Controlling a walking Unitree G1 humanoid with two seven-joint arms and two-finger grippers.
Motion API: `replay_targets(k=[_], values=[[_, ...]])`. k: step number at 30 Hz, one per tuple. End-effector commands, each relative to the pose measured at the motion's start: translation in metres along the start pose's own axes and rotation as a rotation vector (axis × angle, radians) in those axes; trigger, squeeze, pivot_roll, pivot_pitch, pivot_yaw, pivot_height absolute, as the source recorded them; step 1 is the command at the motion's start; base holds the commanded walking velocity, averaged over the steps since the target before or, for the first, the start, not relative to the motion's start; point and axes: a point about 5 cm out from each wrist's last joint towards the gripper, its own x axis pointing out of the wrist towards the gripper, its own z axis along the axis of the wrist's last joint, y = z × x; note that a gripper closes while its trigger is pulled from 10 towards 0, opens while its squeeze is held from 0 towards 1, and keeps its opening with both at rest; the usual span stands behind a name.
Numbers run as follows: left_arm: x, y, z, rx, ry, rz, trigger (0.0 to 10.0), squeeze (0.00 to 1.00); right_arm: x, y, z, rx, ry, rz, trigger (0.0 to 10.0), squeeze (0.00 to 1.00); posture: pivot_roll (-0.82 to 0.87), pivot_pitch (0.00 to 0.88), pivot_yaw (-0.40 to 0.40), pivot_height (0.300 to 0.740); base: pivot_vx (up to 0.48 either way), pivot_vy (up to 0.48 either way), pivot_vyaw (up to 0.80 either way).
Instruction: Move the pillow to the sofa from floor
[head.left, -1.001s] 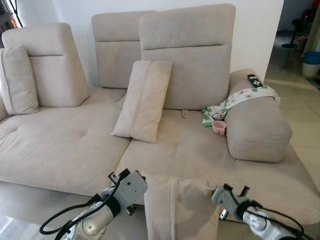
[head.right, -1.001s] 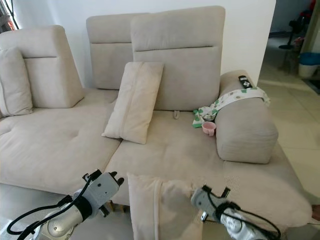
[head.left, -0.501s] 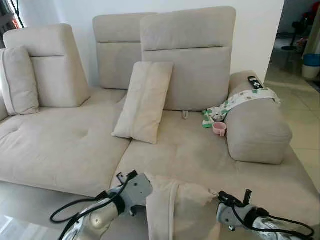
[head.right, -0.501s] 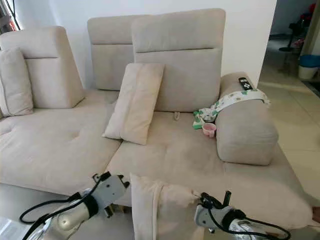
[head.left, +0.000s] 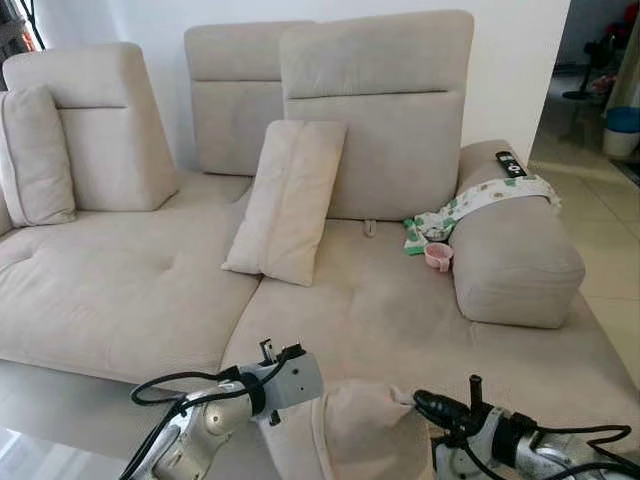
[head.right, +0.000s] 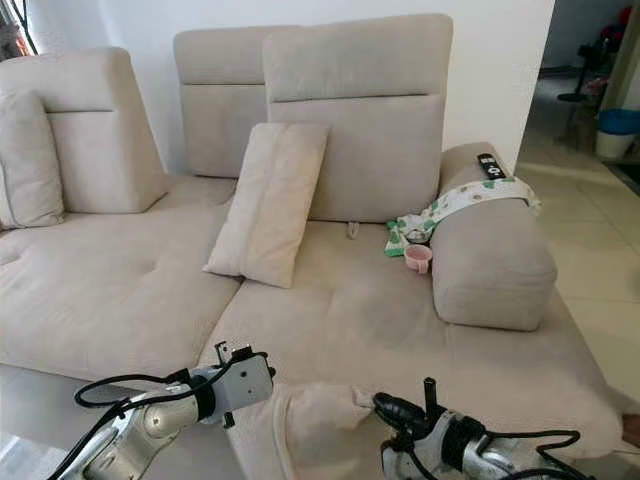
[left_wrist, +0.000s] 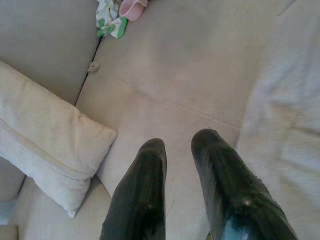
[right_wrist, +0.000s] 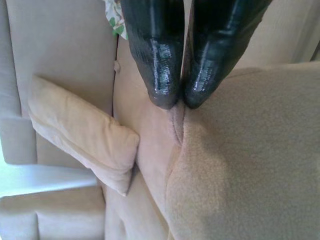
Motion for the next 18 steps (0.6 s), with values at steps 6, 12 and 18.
replay_targets(k=[6, 12, 18], values=[[0.0, 0.004, -0.019, 0.067, 0.068, -0.076, 10.0, 0.15, -0.011, 0.0, 0.008, -0.007, -0.011, -0.003, 0.0, 0.0, 0.17, 0.0, 0.066, 0.56, 0.0, 0.0, 0.0], [-0.015, -0.004, -0.036, 0.115, 0.105, -0.285, 10.0, 1.0, -0.015, 0.002, 0.013, 0.009, 0.001, -0.004, 0.0, 0.0, 0.16, 0.0, 0.066, 0.56, 0.0, 0.0, 0.0], [-0.029, 0.0, -0.052, 0.158, 0.158, -0.433, 10.0, 0.0, -0.018, 0.004, 0.02, 0.008, -0.025, 0.007, 0.0, 0.0, 0.14, 0.0, 0.07, 0.56, 0.0, 0.0, 0.0]])
